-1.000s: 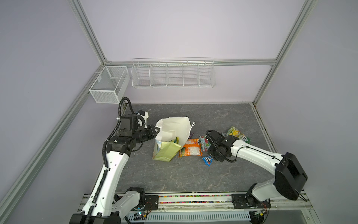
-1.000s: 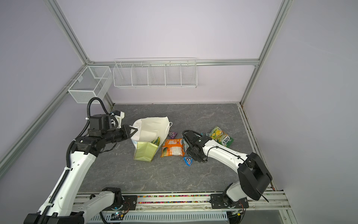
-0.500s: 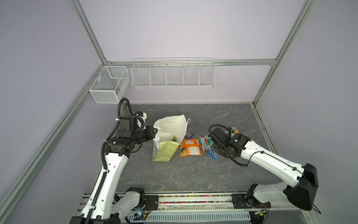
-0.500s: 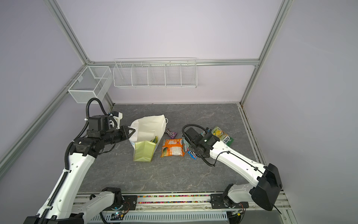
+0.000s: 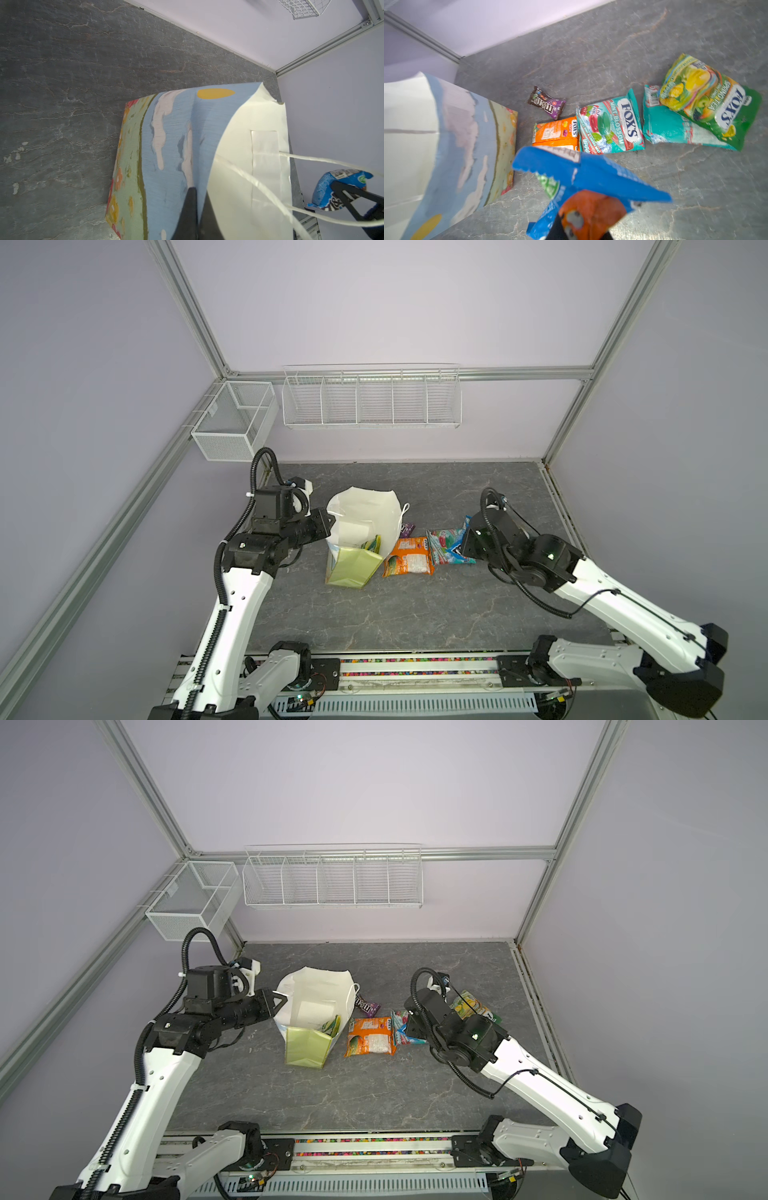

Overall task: Place the snacks into the paper bag
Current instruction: Pick up the snack at the center of the table, then place the snack in the paper bag.

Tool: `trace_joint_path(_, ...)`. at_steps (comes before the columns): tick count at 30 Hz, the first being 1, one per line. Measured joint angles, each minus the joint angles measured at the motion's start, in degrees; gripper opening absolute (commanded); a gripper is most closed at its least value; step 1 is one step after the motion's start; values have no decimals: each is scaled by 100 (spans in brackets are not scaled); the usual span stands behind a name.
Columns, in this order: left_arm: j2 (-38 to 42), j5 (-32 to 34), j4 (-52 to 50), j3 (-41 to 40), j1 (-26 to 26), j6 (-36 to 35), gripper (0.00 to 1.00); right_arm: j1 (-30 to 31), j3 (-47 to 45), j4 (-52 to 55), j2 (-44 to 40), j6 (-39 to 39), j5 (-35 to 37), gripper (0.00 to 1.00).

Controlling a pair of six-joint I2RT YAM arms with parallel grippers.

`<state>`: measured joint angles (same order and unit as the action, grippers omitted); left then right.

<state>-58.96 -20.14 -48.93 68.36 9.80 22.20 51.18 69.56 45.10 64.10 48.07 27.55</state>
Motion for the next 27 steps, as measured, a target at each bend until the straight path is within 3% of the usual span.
trace_joint_path(11,-55,103,-111,55,0,-39,0,101,466,-909,-136,-1333,-918,7)
trace_joint_path(27,-144,164,-107,57,35,-39,0,890,1110,-1690,369,-2518,-1880,7)
